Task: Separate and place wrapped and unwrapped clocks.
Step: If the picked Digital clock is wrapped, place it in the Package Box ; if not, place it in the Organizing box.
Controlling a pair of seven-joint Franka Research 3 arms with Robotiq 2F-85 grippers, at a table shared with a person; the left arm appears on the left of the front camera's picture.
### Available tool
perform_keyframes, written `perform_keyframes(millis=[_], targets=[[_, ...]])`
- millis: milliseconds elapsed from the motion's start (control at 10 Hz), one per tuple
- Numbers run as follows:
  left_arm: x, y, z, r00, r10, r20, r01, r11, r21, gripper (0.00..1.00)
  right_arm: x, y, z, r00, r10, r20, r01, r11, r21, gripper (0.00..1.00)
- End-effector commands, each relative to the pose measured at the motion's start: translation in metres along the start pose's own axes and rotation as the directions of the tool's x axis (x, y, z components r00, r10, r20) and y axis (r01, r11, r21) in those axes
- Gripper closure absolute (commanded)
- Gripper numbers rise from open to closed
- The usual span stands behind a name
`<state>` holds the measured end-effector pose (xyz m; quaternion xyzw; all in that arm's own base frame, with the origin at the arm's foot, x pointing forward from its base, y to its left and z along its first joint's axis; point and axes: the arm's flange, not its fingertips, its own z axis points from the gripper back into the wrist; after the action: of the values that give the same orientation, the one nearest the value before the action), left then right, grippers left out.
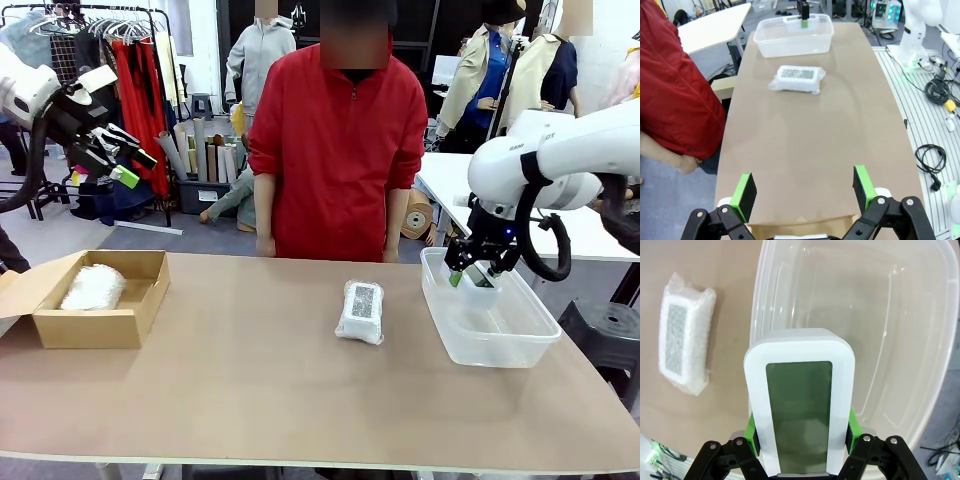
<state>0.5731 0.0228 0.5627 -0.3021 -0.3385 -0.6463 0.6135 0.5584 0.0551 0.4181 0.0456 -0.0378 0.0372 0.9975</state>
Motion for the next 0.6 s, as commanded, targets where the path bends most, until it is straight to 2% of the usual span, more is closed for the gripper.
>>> perform_keyframes(millis=[0,500], targets=[[-0.001,-0.001,-0.001,1.0,-0.014,-0.004,0.014,1.0,-0.008,0.0,0.014,-0.008,-0.007,0.999,0.001,0.051,0.001,0.999,-0.039,0.6],[-0.001,-0.001,-0.001,1.0,-0.014,-0.004,0.014,1.0,-0.008,0.0,0.018,-0.025,-0.043,0.998,-0.058,0.03,0.062,0.989,-0.136,0.6]])
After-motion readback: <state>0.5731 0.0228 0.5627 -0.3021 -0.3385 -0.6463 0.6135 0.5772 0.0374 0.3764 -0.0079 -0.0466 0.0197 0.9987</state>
